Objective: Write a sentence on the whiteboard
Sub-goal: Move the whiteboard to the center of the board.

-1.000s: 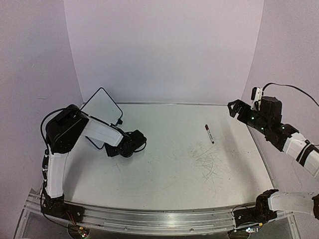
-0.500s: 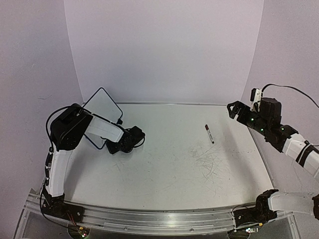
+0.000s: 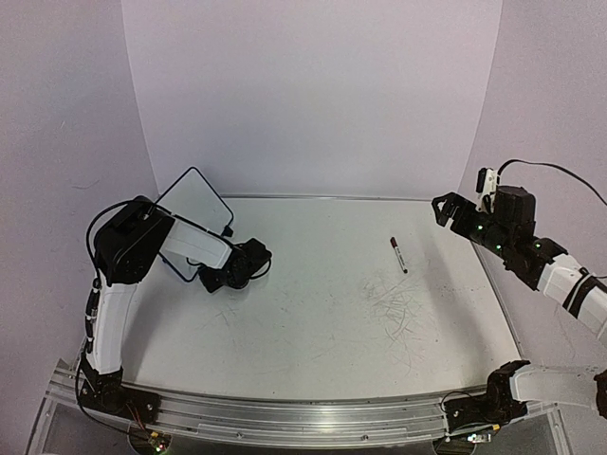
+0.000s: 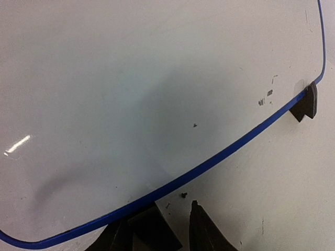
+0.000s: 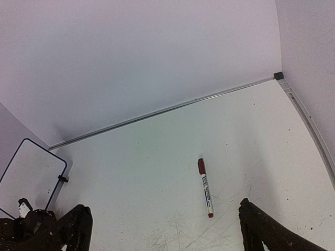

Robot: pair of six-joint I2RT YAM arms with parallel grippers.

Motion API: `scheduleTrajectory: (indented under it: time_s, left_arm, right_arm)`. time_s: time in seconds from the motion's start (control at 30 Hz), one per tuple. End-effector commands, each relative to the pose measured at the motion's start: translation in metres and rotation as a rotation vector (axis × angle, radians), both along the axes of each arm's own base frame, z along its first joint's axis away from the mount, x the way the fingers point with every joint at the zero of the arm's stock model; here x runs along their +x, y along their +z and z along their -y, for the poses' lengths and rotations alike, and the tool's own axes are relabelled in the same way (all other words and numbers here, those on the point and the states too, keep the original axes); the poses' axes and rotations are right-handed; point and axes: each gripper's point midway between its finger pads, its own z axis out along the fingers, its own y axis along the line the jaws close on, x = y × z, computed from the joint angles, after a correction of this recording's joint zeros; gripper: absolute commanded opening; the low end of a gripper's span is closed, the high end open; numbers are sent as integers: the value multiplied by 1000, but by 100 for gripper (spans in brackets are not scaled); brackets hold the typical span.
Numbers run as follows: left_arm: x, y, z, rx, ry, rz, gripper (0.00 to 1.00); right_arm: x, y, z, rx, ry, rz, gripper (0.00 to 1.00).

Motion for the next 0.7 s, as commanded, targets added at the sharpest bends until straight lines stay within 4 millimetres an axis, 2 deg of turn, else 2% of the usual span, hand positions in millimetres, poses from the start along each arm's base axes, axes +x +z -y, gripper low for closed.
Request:
scheduleTrajectory:
  time_s: [0.0,0.4,0.67]
  left_arm:
    - [-5,-2,-13,12,33,14,35]
    - [-24,-1,-25,56,30,13,10]
    - [-50,3,-16,109,-54,-7,2]
  right_arm:
    - [1,13,-1,15,7,45,98]
    - [2,6,-3,19,13,26,98]
    - [6,5,-8,32,29,35,98]
